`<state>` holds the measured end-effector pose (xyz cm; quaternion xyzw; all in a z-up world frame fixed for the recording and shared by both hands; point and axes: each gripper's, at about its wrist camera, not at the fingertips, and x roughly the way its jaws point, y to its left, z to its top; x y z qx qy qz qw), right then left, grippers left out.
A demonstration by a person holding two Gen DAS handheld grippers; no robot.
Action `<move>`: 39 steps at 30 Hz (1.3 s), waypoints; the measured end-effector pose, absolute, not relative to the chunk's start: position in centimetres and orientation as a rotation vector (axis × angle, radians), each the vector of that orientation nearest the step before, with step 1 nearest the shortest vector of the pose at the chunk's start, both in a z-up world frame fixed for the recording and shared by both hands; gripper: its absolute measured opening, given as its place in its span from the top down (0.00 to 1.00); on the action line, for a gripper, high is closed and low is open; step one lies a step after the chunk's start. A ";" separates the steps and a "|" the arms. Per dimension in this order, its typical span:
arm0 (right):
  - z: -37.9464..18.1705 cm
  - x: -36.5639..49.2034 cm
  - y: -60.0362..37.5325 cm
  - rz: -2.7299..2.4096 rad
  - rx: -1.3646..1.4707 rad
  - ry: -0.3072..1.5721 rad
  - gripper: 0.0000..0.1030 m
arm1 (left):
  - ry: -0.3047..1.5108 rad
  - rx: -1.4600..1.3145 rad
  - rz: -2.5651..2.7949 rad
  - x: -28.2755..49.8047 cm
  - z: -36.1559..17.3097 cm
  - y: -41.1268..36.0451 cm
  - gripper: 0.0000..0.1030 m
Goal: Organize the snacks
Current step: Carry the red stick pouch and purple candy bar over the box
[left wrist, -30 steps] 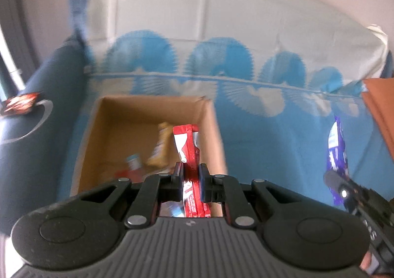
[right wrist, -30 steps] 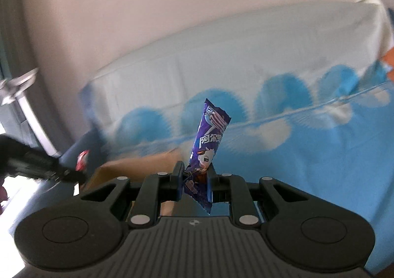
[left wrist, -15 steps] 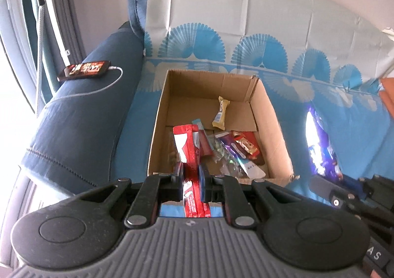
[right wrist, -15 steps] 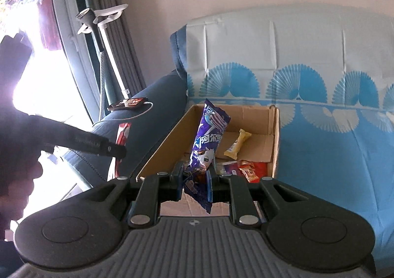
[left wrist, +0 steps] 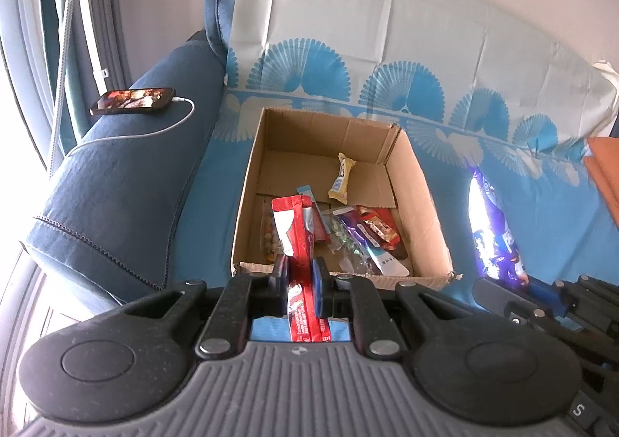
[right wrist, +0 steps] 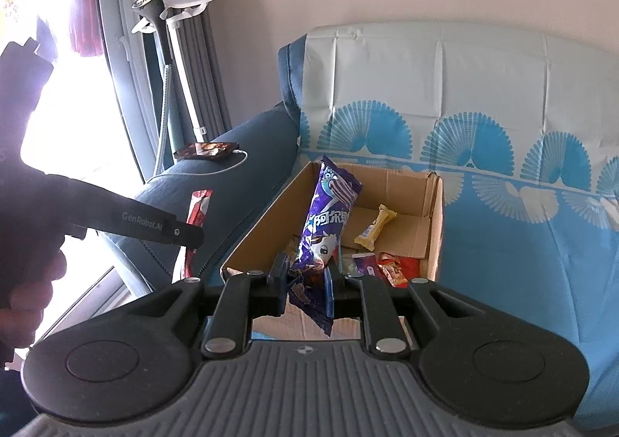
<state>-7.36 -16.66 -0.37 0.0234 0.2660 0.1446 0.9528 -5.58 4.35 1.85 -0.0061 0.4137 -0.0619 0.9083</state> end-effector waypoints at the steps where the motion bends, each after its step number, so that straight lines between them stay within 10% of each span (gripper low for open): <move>1: -0.4 -7.3 -16.7 0.293 0.048 0.543 0.81 | 0.854 -0.013 -0.127 -5.5 1.8 4.3 0.87; 39: -4.1 5.6 -18.2 0.222 0.084 0.666 0.81 | 0.929 0.059 -0.158 9.7 -1.6 0.4 0.87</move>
